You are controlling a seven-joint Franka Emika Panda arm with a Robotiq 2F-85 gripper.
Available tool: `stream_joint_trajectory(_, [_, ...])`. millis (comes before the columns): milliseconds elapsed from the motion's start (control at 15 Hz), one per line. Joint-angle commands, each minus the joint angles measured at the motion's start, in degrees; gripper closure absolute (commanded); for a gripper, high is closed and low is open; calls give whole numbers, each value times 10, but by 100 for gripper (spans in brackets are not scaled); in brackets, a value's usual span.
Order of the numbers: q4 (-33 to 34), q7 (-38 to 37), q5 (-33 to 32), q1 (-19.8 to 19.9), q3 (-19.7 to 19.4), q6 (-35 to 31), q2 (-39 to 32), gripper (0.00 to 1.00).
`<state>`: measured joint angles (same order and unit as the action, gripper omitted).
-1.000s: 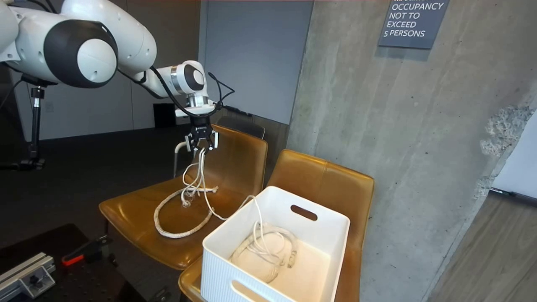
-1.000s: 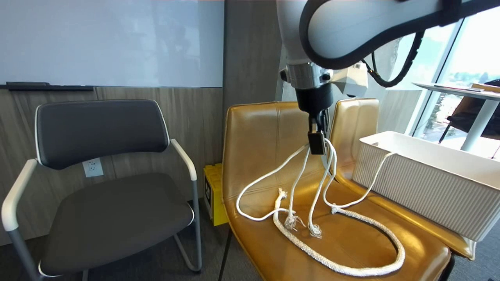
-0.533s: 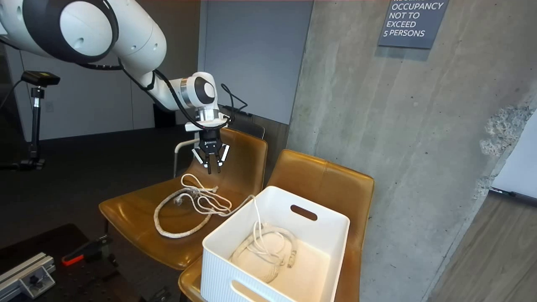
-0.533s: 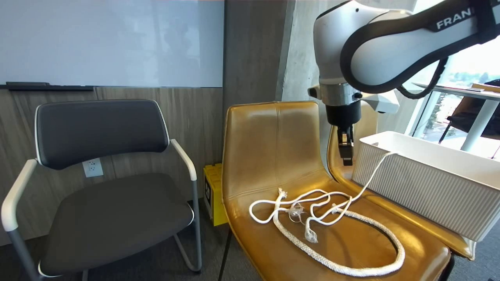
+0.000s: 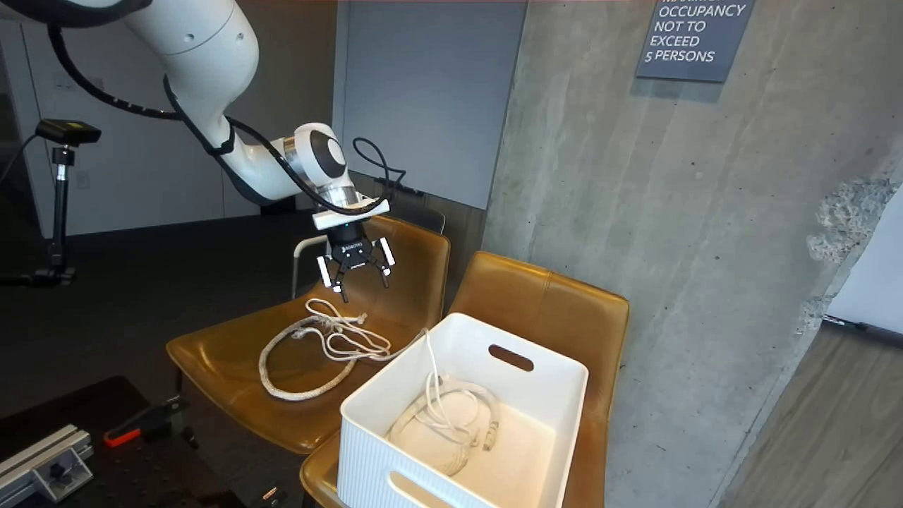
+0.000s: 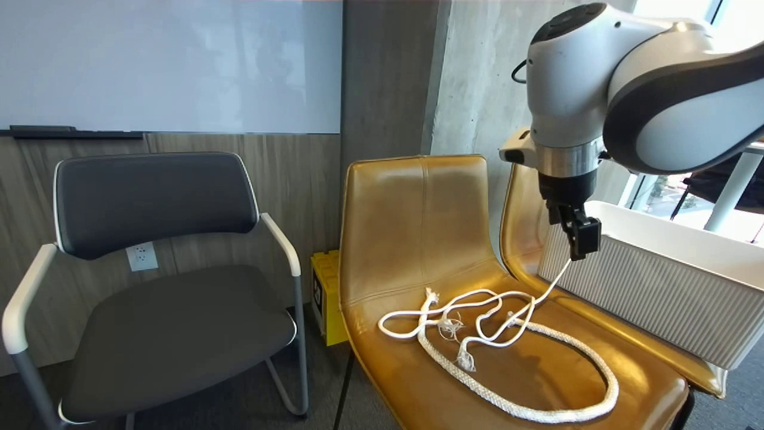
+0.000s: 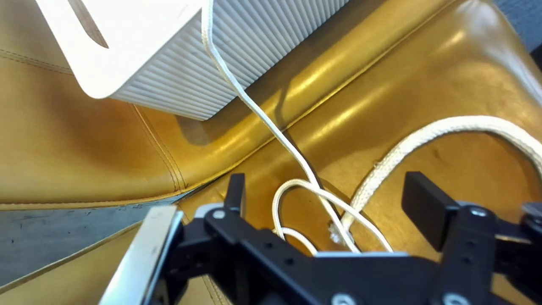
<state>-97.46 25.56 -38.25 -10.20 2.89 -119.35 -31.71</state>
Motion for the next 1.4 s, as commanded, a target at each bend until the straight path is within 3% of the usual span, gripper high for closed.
stream_joint_trajectory(0, [-64, 47, -80, 22, -5, -56, 31, 0])
stream_joint_trajectory(400, [-39, 98, -176, 70, -18, -109, -9, 0])
stream_joint_trajectory(800, [-7, 128, -195, 97, -21, -127, -63, 0])
stream_joint_trajectory(867, [-2, 128, -196, 97, -21, -127, -70, 25])
stream_joint_trajectory(1000, [7, 129, -199, 96, -20, -127, -78, 32])
stream_joint_trajectory(1333, [22, 131, -196, 90, -18, -118, -91, 71])
